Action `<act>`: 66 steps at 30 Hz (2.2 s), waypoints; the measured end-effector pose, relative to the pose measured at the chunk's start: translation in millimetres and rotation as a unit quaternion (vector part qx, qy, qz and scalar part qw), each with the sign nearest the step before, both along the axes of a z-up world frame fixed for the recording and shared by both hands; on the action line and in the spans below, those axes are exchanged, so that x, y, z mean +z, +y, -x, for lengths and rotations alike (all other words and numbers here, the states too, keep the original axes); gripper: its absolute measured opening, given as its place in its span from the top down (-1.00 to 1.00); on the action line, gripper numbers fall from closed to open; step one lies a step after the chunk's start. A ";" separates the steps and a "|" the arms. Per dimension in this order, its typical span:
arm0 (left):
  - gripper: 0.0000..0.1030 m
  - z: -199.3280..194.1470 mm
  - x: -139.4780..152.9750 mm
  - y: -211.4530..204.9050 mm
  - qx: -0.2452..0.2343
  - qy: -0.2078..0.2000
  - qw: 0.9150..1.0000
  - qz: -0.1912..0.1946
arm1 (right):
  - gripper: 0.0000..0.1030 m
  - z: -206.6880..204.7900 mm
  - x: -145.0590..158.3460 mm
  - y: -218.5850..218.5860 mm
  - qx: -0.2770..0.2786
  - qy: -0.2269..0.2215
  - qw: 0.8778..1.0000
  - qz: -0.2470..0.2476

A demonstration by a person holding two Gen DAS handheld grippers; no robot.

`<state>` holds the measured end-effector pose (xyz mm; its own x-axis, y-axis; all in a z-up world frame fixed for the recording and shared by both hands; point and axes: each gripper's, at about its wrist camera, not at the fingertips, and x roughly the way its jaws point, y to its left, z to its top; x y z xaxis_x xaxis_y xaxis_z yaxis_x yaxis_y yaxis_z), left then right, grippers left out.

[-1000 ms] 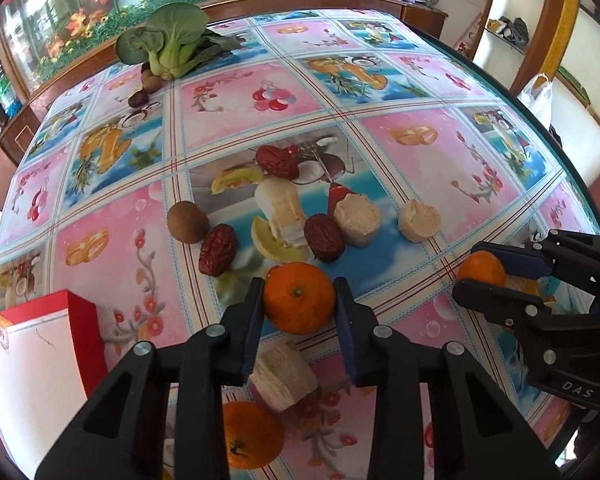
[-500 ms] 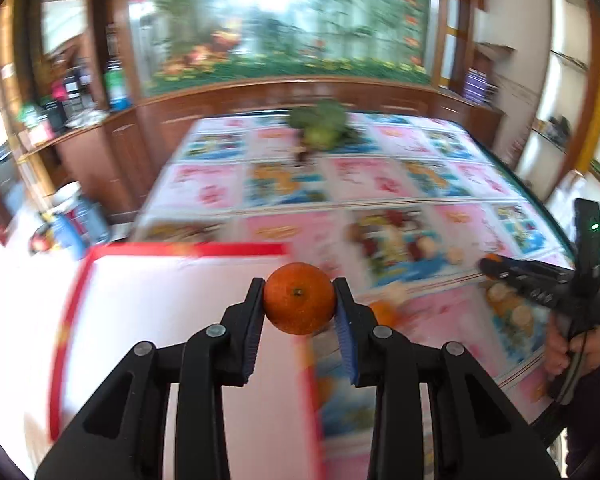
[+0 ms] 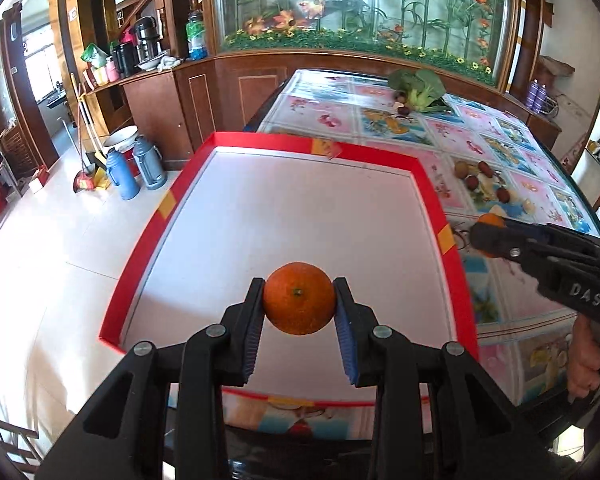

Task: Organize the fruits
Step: 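Carry both held oranges over the red-rimmed white tray, then open both tools to drop the oranges into the tray, then move the right tool to a round beige slice while the left tool approaches an orange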

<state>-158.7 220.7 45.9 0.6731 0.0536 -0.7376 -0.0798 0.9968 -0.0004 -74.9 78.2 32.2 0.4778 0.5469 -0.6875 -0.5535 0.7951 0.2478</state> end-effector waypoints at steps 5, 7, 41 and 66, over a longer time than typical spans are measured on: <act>0.31 0.4 -12.3 21.6 0.032 0.013 0.999 -0.016 | 0.42 -2.5 -10.4 29.3 0.010 0.021 0.999 0.032; 0.31 -1.9 -17.4 26.6 0.039 0.022 0.999 -0.018 | 0.42 -2.3 -16.5 35.5 0.014 0.032 0.999 0.040; -0.71 41.8 -3.3 -101.8 -0.049 0.004 0.995 -0.088 | 0.13 84.8 -9.3 -243.0 -0.189 -0.037 0.981 -0.007; -0.71 57.8 -28.8 -140.6 -0.111 0.029 0.990 -0.076 | 0.13 59.6 -31.6 -289.5 -0.256 0.015 0.966 -0.015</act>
